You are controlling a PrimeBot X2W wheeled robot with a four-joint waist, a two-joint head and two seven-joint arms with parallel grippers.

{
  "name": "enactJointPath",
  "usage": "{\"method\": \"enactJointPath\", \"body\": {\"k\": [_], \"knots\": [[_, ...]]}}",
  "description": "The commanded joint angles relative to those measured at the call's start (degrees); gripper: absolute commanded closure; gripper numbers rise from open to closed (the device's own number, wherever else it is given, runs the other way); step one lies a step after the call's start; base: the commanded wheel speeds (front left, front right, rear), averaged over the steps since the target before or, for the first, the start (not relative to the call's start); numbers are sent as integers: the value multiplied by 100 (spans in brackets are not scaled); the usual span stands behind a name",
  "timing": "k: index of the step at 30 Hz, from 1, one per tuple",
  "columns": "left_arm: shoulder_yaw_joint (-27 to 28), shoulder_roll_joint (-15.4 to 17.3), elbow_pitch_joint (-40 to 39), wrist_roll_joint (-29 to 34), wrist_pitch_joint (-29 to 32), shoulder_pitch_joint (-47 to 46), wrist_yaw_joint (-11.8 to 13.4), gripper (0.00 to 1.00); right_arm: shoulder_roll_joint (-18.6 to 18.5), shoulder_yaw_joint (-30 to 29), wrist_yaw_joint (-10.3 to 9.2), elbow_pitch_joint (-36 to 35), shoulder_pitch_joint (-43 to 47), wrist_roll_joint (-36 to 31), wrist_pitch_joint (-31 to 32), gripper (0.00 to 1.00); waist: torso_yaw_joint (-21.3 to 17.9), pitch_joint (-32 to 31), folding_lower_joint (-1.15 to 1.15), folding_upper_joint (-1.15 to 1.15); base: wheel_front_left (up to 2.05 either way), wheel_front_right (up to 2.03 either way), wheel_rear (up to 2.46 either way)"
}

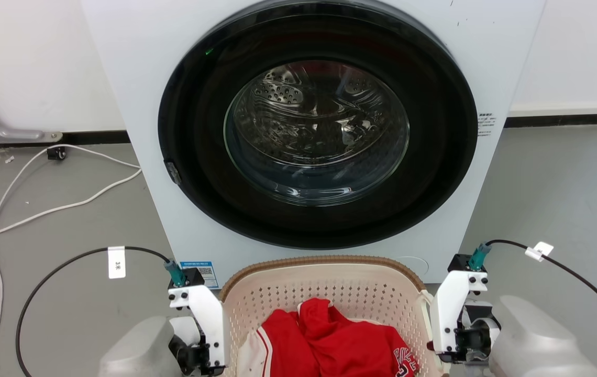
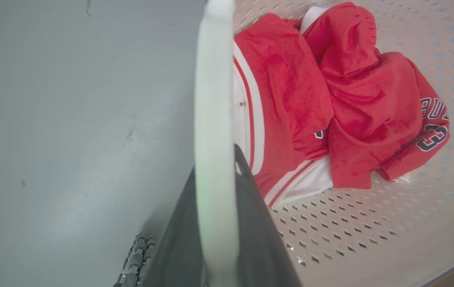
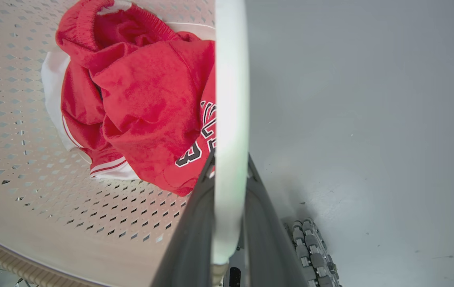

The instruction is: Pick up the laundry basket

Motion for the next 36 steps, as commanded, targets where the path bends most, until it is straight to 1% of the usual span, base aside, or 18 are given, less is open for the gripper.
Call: {"method": "enactJointPath", "body": {"k": [1,10,29,36], "knots": [[-22,-106,-30,-39,35,101,-75,100,104,-6,80,-46,44,40,-7,100,12,-34,1,0,0,0,0],[-70,-153,26,-152,84,221,-75,100,141,24,79,-30,143,62,-24,100,-2,-66,1,0,0,0,0],[-177,-204,57,-298,60,89,-77,100,145,29,80,-20,72,159,-87,100,29,7,1,0,0,0,0],[-229,-174,36,-310,3,21,-77,100,157,40,81,-15,82,193,-63,100,3,17,1,0,0,0,0]]}}
